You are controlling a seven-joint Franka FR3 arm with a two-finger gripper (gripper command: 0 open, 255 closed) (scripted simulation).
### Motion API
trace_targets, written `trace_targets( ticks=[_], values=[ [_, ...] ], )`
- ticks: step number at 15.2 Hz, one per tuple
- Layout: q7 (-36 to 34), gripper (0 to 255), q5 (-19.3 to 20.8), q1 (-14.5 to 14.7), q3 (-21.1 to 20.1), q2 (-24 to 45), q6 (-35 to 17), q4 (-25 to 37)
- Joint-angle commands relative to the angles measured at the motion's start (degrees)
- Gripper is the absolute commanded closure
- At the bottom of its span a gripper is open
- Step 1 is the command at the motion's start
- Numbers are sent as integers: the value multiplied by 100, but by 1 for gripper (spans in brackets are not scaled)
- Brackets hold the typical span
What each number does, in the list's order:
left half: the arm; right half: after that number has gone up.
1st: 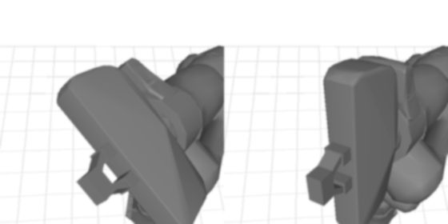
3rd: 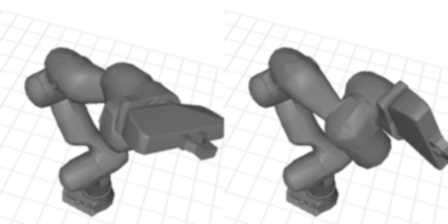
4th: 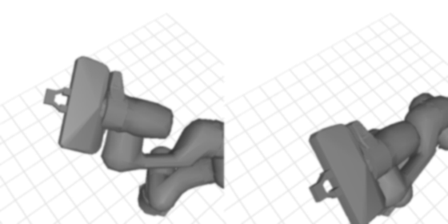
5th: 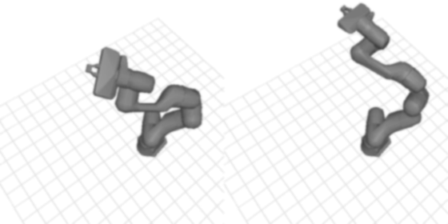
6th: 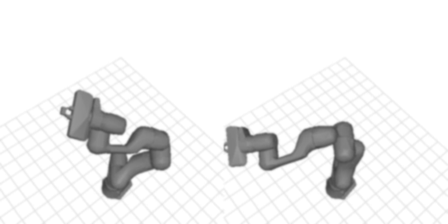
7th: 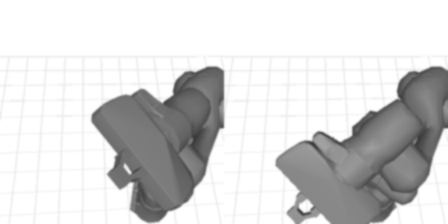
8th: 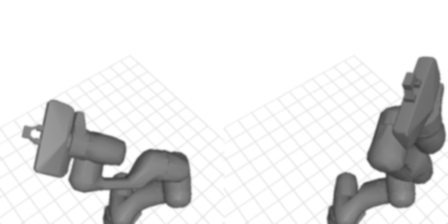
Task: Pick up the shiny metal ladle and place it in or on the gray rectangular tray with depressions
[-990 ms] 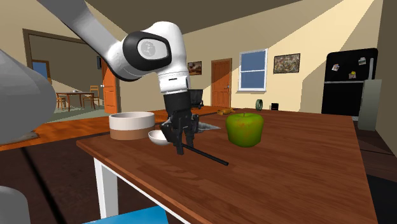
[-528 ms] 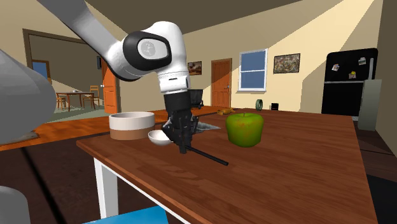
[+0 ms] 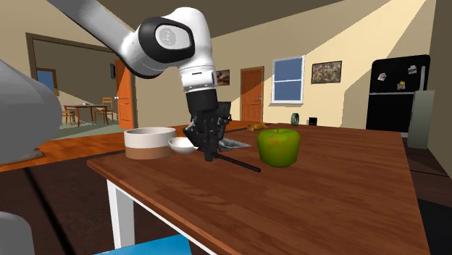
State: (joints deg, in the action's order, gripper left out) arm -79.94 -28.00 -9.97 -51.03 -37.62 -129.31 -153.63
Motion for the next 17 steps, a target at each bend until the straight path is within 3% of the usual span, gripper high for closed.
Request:
trace_targets(
  ticks=[1, 15, 17],
  values=[
    [15, 255, 36, 40, 120, -118, 211, 85],
    [73, 255, 351, 108, 765, -608, 1438, 797],
    [-185, 255, 402, -93, 422, -243, 1356, 1170]
  ],
)
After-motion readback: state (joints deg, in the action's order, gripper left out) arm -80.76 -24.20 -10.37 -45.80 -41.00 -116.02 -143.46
